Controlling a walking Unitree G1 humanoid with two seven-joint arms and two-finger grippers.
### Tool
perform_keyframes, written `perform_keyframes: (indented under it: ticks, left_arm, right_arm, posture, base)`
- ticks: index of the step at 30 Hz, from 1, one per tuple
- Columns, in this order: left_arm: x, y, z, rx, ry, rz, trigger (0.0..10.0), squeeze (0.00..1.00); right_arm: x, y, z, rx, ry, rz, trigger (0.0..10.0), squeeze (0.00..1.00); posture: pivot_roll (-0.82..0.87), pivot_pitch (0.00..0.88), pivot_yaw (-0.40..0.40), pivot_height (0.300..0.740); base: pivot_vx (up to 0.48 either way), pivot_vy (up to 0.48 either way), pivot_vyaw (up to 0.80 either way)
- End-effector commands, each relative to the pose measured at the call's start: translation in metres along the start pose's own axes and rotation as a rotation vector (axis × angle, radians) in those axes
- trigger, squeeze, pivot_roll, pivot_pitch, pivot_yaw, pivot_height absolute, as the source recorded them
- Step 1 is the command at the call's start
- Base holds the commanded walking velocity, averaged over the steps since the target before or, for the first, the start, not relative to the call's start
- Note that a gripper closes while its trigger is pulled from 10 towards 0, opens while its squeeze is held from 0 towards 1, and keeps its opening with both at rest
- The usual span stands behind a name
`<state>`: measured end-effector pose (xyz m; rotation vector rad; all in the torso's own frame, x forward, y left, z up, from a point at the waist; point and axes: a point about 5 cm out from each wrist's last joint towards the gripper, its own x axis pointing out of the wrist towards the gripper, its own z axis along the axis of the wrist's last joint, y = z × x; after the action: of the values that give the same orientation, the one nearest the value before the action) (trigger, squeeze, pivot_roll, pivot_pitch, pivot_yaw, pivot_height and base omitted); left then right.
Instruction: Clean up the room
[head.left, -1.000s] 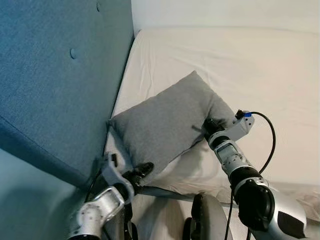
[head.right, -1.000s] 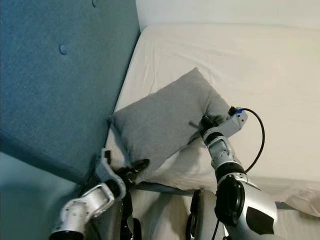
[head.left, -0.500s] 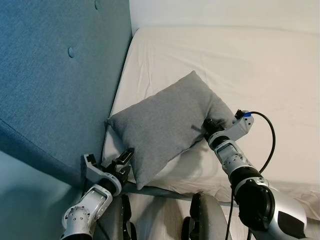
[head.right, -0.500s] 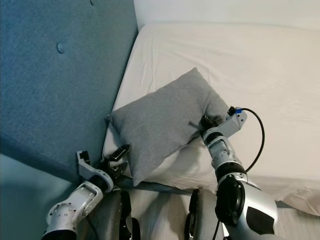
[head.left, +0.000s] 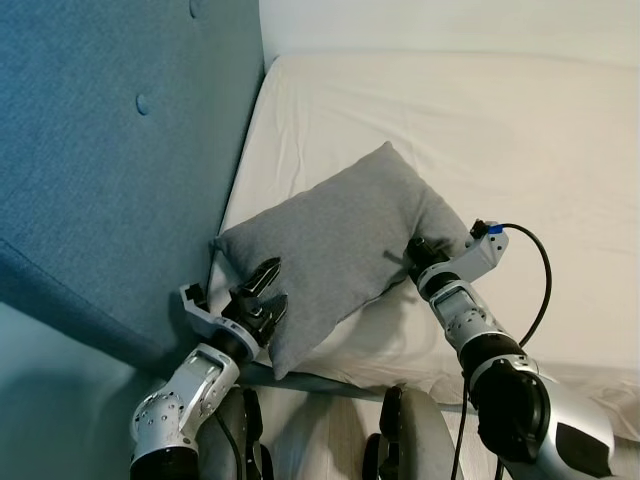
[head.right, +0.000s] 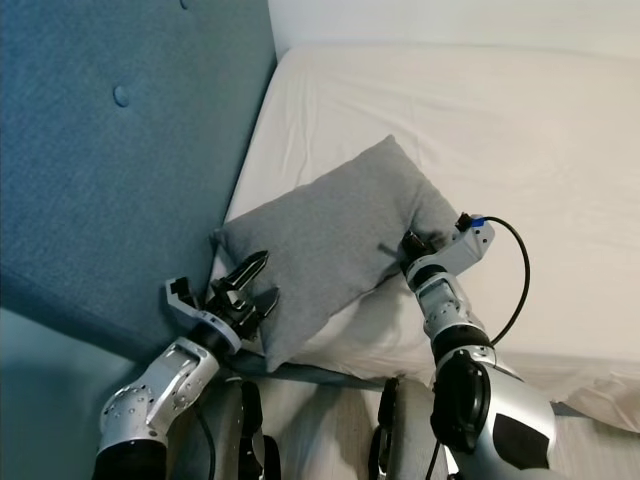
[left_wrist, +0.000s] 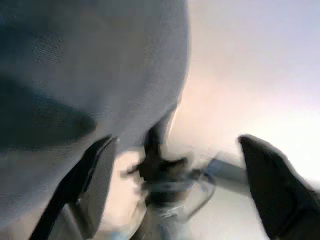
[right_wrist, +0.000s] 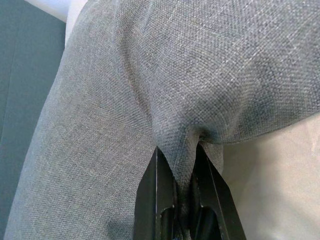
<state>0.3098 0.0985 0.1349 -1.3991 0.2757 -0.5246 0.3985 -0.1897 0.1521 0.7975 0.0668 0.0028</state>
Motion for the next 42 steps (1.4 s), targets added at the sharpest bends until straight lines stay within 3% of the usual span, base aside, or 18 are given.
perform_keyframes:
  ticks: [1,3,7,9,12,13,18,22,26,27,28,29,33,34,36,38,39,42]
  left_arm:
    - [-0.007,0.02,-0.029,0.14,0.082,0.102,10.0,0.78]
    - [-0.01,0.03,-0.023,0.561,0.07,0.197,10.0,0.68]
    - [-0.012,0.033,-0.009,0.628,0.013,0.242,10.0,0.67]
    - [-0.015,0.037,-0.004,0.714,0.07,0.284,10.0,0.68]
    - [-0.017,0.038,-0.004,0.765,0.103,0.286,10.0,0.68]
    - [-0.02,0.041,-0.003,0.826,0.137,0.306,10.0,0.64]
    - [-0.029,0.053,-0.004,0.874,0.163,0.368,10.0,0.56]
    - [-0.038,0.068,0.005,0.78,0.081,0.479,10.0,0.54]
    - [-0.043,0.075,0.01,0.765,0.062,0.546,10.0,0.55]
    - [-0.047,0.08,0.014,0.738,0.047,0.606,10.0,0.55]
    - [-0.051,0.084,0.018,0.626,0.009,0.641,10.0,0.55]
    - [-0.052,0.085,0.02,0.502,-0.034,0.639,10.0,0.55]
    - [-0.052,0.085,0.02,0.502,-0.034,0.639,10.0,0.55]
    - [-0.051,0.084,0.02,0.399,-0.057,0.617,10.0,0.55]
    - [-0.051,0.084,0.02,0.399,-0.057,0.617,10.0,0.55]
    - [-0.046,0.079,0.015,0.18,-0.121,0.523,10.0,0.55]
    - [-0.046,0.079,0.015,0.18,-0.121,0.523,10.0,0.55]
    - [-0.04,0.074,0.011,0.073,-0.158,0.453,10.0,0.54]
  right_arm:
    - [-0.004,-0.007,-0.018,-0.002,0.068,-0.02,0.0,0.0]
    - [-0.004,-0.007,-0.018,-0.002,0.068,-0.018,0.0,0.0]
    - [-0.004,-0.006,-0.018,-0.002,0.067,-0.016,0.0,0.0]
    - [-0.004,-0.006,-0.018,-0.002,0.067,-0.015,0.0,0.0]
    - [-0.004,-0.006,-0.018,-0.002,0.067,-0.014,0.0,0.0]
    - [-0.004,-0.006,-0.018,-0.002,0.068,-0.014,0.0,0.0]
    - [-0.004,-0.006,-0.019,-0.002,0.07,-0.015,0.0,0.0]
    - [-0.005,-0.007,-0.02,-0.002,0.07,-0.017,0.0,0.0]
    - [-0.005,-0.007,-0.02,-0.003,0.07,-0.017,0.0,0.0]
    - [-0.005,-0.007,-0.019,-0.003,0.07,-0.017,0.0,0.0]
    - [-0.005,-0.007,-0.019,-0.003,0.069,-0.018,0.0,0.0]
    - [-0.005,-0.008,-0.019,-0.003,0.068,-0.018,0.0,0.0]
    - [-0.005,-0.008,-0.019,-0.003,0.068,-0.018,0.0,0.0]
    - [-0.005,-0.007,-0.019,-0.003,0.068,-0.017,0.0,0.0]
    - [-0.005,-0.007,-0.019,-0.003,0.068,-0.017,0.0,0.0]
    - [-0.004,-0.006,-0.019,-0.003,0.071,-0.015,0.0,0.0]
    - [-0.004,-0.006,-0.019,-0.003,0.071,-0.015,0.0,0.0]
    - [-0.004,-0.007,-0.02,-0.004,0.075,-0.015,0.0,0.0]
  posture:
    - [0.14,0.399,-0.005,0.596]
    - [0.14,0.4,-0.006,0.596]
    - [0.15,0.399,-0.007,0.596]
    - [0.15,0.403,-0.009,0.596]
    - [0.15,0.402,-0.01,0.596]
    - [0.15,0.402,-0.009,0.596]
    - [0.15,0.403,-0.008,0.596]
    - [0.14,0.402,-0.007,0.596]
    - [0.15,0.403,-0.006,0.596]
    - [0.15,0.403,-0.006,0.596]
    - [0.15,0.404,-0.007,0.596]
    - [0.15,0.404,-0.009,0.596]
    - [0.15,0.404,-0.009,0.596]
    - [0.14,0.404,-0.01,0.596]
    - [0.14,0.404,-0.01,0.596]
    - [0.14,0.408,-0.015,0.596]
    - [0.14,0.408,-0.015,0.596]
    - [0.14,0.409,-0.016,0.596]
  base:
    - [0.0,0.0,0.0]
    - [0.0,0.0,0.0]
    - [0.0,0.0,0.0]
    - [0.0,0.0,0.0]
    - [0.0,0.0,0.0]
    - [0.0,0.0,0.0]
    - [0.0,0.0,0.0]
    - [0.0,0.0,0.0]
    - [0.0,0.0,0.0]
    - [0.0,0.0,0.0]
    - [0.0,0.0,0.0]
    - [0.0,0.0,0.0]
    - [0.0,0.0,0.0]
    - [0.0,0.0,0.0]
    - [0.0,0.0,0.0]
    - [0.0,0.0,0.0]
    - [0.0,0.0,0.0]
    - [0.0,0.0,0.0]
